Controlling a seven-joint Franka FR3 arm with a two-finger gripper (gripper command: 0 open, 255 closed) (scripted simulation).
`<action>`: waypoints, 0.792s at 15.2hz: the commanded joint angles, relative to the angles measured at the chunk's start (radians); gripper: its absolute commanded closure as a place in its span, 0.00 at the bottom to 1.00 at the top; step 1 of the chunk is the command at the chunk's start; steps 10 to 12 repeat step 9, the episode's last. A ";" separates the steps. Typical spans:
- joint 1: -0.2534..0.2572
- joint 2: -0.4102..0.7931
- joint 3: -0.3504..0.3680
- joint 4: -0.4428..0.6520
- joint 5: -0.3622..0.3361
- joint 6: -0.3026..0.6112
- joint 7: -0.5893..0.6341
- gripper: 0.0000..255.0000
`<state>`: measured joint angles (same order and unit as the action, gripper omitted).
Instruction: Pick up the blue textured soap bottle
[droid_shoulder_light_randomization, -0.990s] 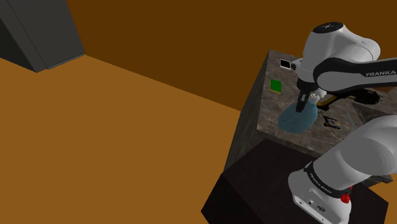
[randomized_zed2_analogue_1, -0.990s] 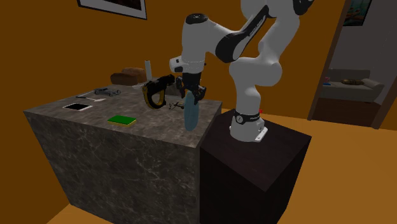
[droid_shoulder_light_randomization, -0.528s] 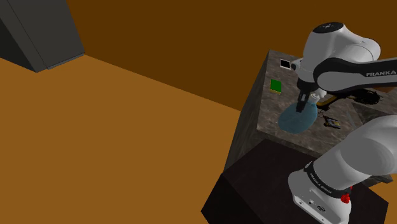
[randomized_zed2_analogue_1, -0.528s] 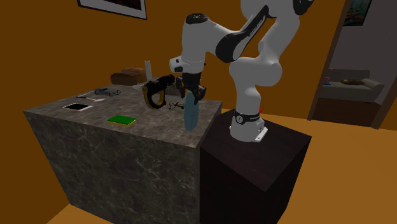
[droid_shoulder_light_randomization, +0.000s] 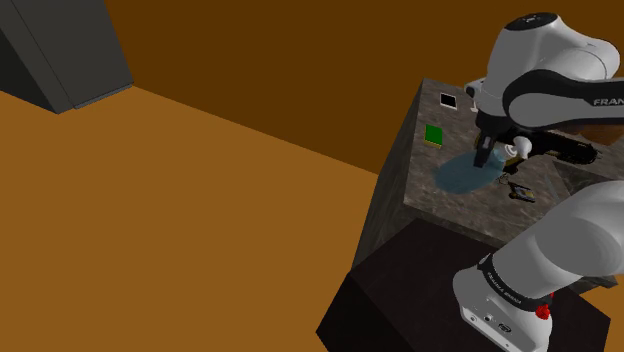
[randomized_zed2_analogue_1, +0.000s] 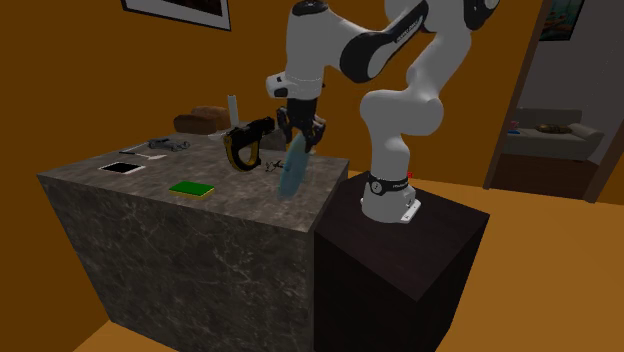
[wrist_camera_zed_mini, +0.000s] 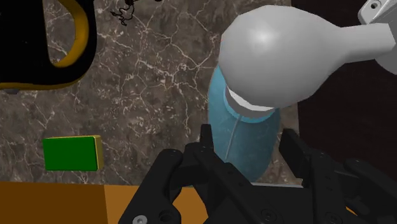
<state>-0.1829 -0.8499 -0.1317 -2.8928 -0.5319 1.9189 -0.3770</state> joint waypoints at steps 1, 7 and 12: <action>0.003 -0.005 0.003 0.024 0.008 -0.028 -0.012 1.00; 0.011 -0.034 0.017 0.088 0.032 -0.115 -0.045 1.00; 0.011 -0.034 0.018 0.090 0.033 -0.117 -0.046 1.00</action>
